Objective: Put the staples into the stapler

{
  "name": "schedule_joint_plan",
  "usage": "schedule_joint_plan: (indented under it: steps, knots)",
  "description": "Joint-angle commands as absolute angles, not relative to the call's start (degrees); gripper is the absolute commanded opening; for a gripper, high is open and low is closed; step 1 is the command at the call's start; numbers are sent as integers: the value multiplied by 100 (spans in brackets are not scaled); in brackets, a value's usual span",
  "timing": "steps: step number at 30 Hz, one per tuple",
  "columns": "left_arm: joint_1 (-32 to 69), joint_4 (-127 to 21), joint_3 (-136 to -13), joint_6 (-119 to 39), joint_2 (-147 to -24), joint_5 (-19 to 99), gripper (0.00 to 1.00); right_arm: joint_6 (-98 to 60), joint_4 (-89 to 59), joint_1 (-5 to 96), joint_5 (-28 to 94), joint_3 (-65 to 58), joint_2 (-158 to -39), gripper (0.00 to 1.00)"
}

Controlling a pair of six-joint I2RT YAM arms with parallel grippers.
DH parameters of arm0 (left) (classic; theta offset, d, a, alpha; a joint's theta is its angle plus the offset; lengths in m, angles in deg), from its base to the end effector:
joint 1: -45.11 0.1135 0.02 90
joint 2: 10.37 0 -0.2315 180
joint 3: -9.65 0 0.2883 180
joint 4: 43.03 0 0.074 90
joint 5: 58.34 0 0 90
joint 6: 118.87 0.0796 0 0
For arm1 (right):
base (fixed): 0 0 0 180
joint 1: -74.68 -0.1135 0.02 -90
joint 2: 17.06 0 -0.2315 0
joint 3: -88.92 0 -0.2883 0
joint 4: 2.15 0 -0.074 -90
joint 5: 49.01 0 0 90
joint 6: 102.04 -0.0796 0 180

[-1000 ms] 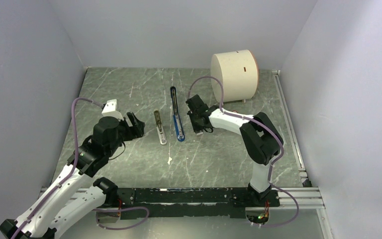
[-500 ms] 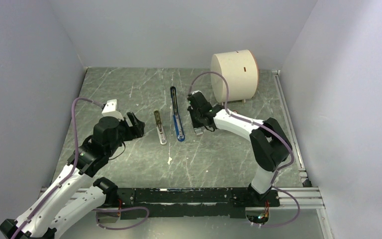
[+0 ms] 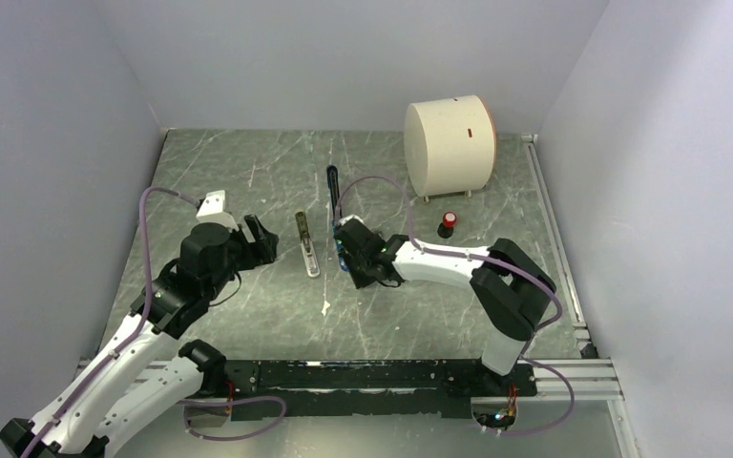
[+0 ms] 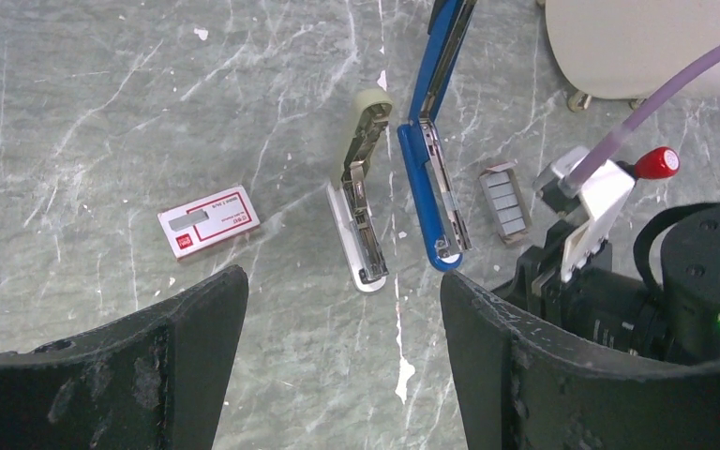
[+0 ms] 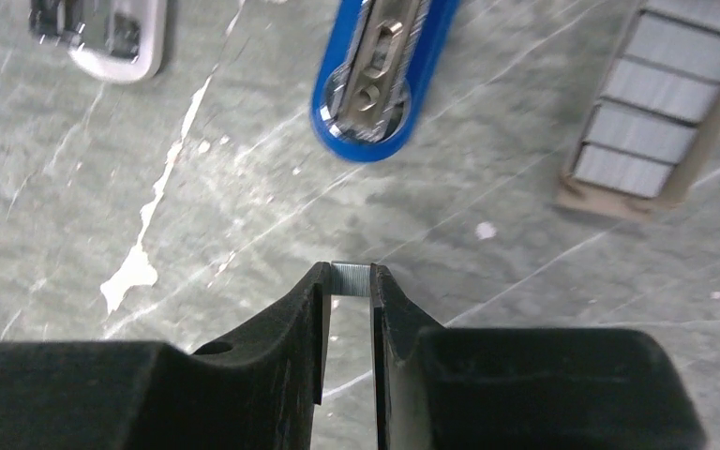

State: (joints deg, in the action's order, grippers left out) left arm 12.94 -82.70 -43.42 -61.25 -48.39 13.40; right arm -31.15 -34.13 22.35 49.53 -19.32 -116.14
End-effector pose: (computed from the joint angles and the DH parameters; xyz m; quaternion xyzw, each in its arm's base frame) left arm 0.2266 -0.1131 0.2686 -0.0872 0.8308 -0.1718 0.5222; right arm 0.2481 0.3020 0.0785 -0.2560 0.9272 0.0958 0.2562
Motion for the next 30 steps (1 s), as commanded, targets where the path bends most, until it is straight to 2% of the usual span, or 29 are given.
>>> schedule_joint_plan:
  steps: [1,7,10,17,19,25,30]
  knots:
    - [1314,-8167,-4314,-6161,-4870,1248,80,-3195,-3307,1950,4742,-2084,-11523,23]
    - [1312,-8179,-4297,-6173,-4852,1241,80,-3024,-3363,1794,4636,-2161,-11554,23]
    - [1313,-8159,-4295,-6176,-4877,1249,80,-2973,-3432,1788,4678,-2140,-11551,26]
    - [1312,-8236,-4365,-6129,-4909,1185,80,-3516,-3629,1760,4975,-1992,-11393,51]
    - [1315,-8217,-4354,-6124,-4883,1171,80,-3793,-3616,1727,5146,-1994,-11345,56]
    - [1316,-8191,-4319,-6165,-4888,1230,80,-4862,-3774,1578,5915,-1834,-11601,56]
    - [1314,-8211,-4325,-6154,-4839,1207,80,-5248,-4108,1466,6422,-1611,-11911,46]
